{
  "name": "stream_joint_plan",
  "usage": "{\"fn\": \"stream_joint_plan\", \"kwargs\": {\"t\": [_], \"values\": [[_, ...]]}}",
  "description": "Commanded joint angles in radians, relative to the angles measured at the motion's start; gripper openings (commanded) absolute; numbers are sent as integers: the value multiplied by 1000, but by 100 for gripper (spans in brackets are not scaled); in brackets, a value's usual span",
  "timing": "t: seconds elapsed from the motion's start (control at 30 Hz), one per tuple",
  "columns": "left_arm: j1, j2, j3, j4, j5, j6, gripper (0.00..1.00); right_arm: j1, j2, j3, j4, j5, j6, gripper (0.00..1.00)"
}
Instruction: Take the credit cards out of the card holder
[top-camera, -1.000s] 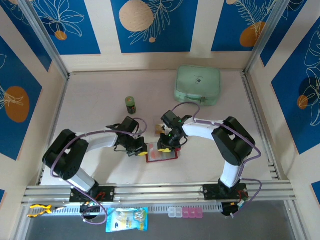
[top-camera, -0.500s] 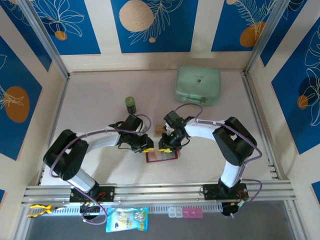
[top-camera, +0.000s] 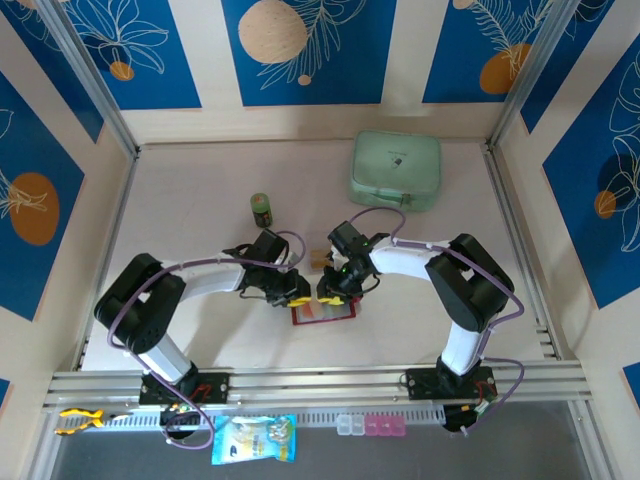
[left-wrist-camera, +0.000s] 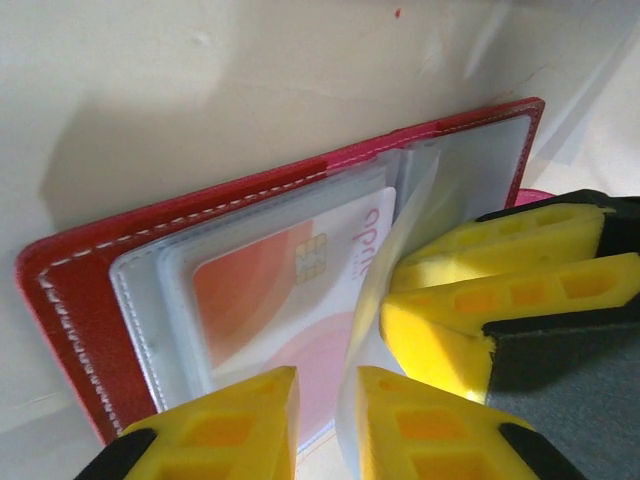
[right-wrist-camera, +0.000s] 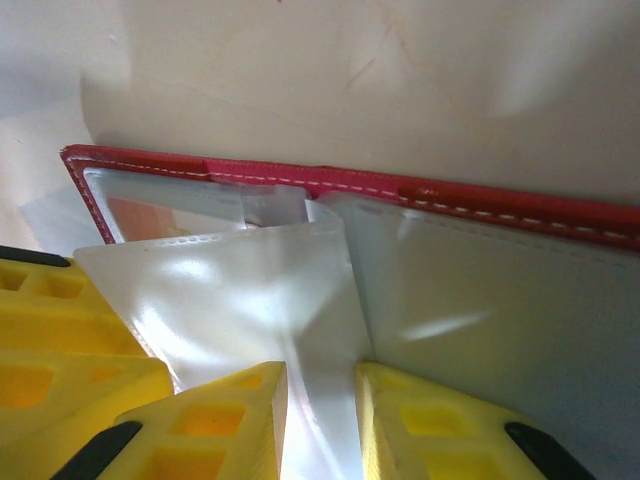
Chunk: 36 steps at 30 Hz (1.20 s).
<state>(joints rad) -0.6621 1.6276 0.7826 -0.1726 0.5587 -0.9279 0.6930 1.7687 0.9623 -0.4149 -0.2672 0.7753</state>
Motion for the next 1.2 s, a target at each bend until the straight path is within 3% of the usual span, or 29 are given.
{"fn": "stream_joint_plan", "kwargs": {"t": [0.0, 0.23, 1.17], "values": [[-11, 20, 27, 15, 33, -10, 20, -4, -15, -22, -9, -4, 5, 26], [-20, 25, 35, 26, 44, -17, 16, 0, -30, -23, -7, 1, 2, 26], [-60, 65, 163, -45, 37, -8, 14, -61, -264, -110, -19, 65, -8, 26]]}}
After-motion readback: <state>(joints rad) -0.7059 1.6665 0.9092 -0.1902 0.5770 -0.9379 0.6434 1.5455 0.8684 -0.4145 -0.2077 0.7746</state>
